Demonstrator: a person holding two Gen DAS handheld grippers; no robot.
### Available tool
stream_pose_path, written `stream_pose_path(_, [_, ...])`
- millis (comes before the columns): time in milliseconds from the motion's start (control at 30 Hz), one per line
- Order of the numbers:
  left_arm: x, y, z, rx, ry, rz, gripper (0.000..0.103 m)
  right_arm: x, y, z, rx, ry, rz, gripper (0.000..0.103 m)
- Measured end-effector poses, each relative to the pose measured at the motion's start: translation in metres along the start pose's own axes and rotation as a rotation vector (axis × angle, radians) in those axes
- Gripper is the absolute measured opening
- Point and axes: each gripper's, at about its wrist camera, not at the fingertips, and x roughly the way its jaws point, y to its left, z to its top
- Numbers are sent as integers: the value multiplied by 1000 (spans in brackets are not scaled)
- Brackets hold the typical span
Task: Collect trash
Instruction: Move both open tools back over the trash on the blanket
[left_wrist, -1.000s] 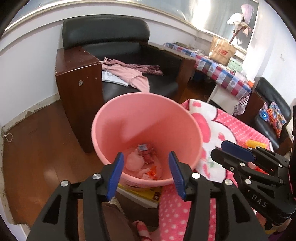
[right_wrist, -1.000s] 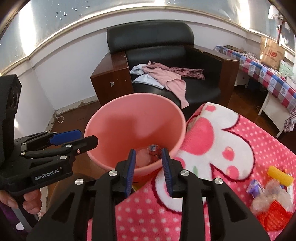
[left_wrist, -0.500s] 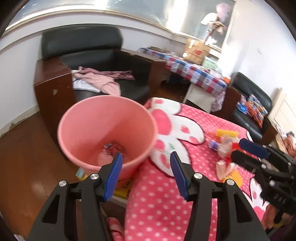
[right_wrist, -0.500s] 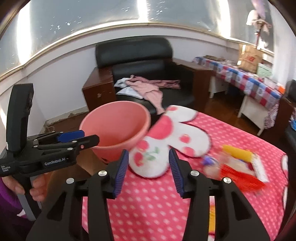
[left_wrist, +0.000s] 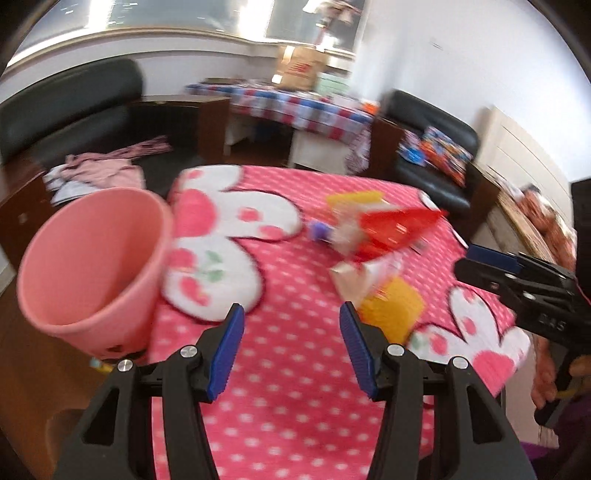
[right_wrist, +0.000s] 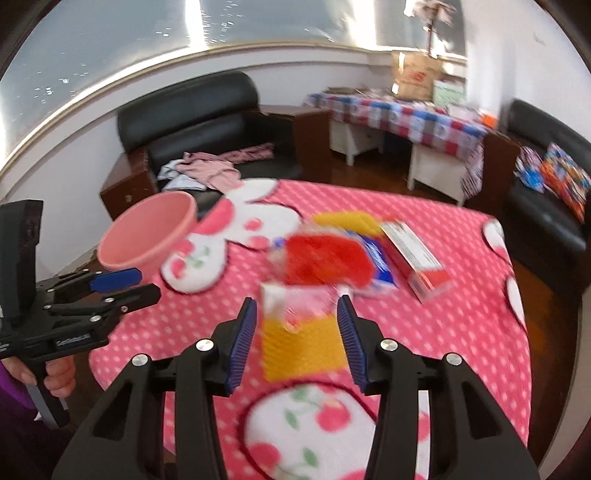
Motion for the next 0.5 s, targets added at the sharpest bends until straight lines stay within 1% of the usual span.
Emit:
stream_pose_path(133, [17, -26, -2, 58, 36, -49, 53, 2, -16, -10, 26, 15, -30, 46])
stream_pose_path(267, [33, -44, -2, 84, 68, -105, 53, 3, -28, -16, 46, 21, -45, 46])
stream_pose_path(433, [52, -77, -4, 189, 93, -164, 53, 6, -43, -22, 73, 32, -46, 46])
stream_pose_path(500, [61, -89, -6, 227, 106, -160, 53, 7, -49, -24, 83, 34, -48, 46])
